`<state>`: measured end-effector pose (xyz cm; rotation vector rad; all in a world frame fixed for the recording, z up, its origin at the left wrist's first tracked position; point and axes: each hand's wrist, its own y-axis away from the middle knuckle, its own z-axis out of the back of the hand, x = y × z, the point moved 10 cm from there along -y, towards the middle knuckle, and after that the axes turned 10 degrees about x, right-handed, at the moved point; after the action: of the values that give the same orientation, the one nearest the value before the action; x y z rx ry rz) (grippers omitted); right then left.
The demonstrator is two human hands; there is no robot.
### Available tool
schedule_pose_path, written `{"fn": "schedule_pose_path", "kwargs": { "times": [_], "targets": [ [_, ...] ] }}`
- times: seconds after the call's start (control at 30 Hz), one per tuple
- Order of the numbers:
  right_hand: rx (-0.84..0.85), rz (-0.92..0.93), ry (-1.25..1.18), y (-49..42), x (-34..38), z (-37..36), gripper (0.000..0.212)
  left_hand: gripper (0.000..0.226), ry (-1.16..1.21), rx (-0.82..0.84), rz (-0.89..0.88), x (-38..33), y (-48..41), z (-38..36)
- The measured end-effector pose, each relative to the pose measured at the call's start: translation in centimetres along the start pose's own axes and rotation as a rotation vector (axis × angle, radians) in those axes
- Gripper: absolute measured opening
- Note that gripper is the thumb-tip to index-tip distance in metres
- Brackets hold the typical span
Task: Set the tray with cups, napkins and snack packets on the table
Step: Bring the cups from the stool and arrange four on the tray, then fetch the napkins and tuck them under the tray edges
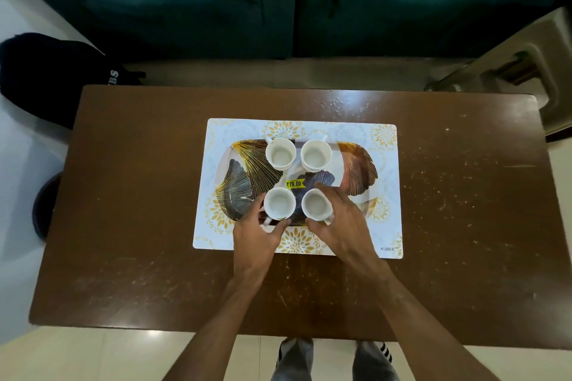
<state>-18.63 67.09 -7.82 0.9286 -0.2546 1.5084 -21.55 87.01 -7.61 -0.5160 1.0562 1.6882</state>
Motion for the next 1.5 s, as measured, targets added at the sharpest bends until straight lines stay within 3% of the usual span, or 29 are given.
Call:
{"fn": "schedule_pose_path", "kwargs": {
  "times": [0.43, 0.63, 0.87, 1.13, 1.3, 1.5],
  "targets": [
    [-0.003, -0.022, -0.027, 0.3, -0.6, -0.2, 0.072, 0.065, -0.041, -0.019, -0.015, 0.3, 0.0, 0.1],
    [0.056, -0.064, -0.086, 1.6, 0.2, 1.3, 0.098, 0.101, -0.076, 0.049, 0.069, -0.4, 1.4, 1.0],
    [-0.07, -0.05, -0.023, 6.7, 1.4, 10.3, 0.079, 0.077, -0.135, -0.121, -0.098, -10.1, 5.9, 3.6],
    [-0.266, -0.089, -0.094, 17.6, -6.9, 26.0, 0.072, 0.062, -0.191, 0.041, -0.303, -26.9, 11.4, -11.5],
    [-0.331, -0.127, -0.09, 26.2, -18.1, 37.6, 0.065, 0.062, -0.197, 0.144, -0.359, -37.8, 16.9, -25.7],
    [-0.371, -0.172, -0.049, 32.3, -26.3, 47.2, 0.054, 0.063, -0.163, 0.273, -0.373, -47.0, 20.5, -37.5]
  ]
}}
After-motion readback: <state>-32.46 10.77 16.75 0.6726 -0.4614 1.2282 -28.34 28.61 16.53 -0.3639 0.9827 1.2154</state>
